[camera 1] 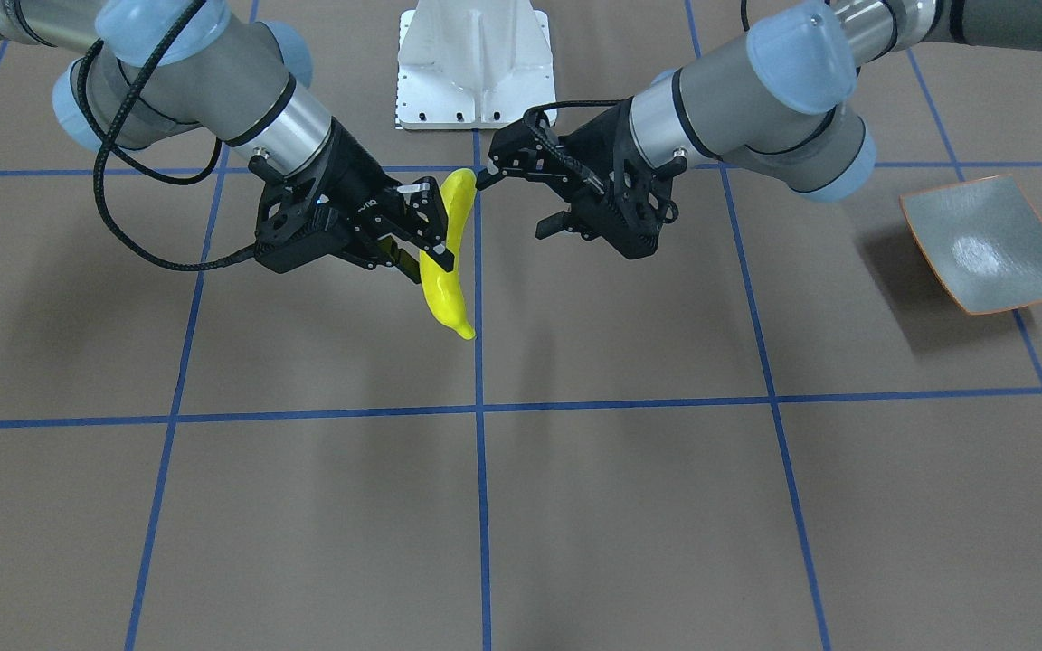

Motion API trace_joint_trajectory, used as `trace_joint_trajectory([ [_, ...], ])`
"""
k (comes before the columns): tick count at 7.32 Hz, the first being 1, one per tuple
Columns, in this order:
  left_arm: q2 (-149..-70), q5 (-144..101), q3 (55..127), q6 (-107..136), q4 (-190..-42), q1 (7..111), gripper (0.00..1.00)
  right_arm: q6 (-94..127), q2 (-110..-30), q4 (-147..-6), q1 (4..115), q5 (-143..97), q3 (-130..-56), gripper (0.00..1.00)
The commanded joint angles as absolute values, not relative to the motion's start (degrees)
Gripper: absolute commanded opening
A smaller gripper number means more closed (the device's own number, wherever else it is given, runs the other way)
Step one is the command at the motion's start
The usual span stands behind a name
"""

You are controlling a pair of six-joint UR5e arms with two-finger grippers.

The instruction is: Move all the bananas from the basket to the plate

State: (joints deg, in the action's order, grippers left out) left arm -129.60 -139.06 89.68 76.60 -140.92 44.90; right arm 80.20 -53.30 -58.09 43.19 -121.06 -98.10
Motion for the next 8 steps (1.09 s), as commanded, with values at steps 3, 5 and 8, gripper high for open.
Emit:
trace_joint_trajectory([
  [3,-129.9,-137.5,89.5,79.5,-144.8,43.1,0.9,84.3,-51.9,-56.6,43.1,-121.0,-98.1,0.0],
  [5,-129.9,-136.2,89.5,79.7,-144.9,42.4,0.76,84.3,-51.2,-56.6,43.0,-121.1,-98.1,0.0],
  [8,-129.5,-135.9,89.4,81.5,-147.6,42.1,0.0,84.3,-51.2,-56.6,43.0,-121.1,-98.1,0.0],
])
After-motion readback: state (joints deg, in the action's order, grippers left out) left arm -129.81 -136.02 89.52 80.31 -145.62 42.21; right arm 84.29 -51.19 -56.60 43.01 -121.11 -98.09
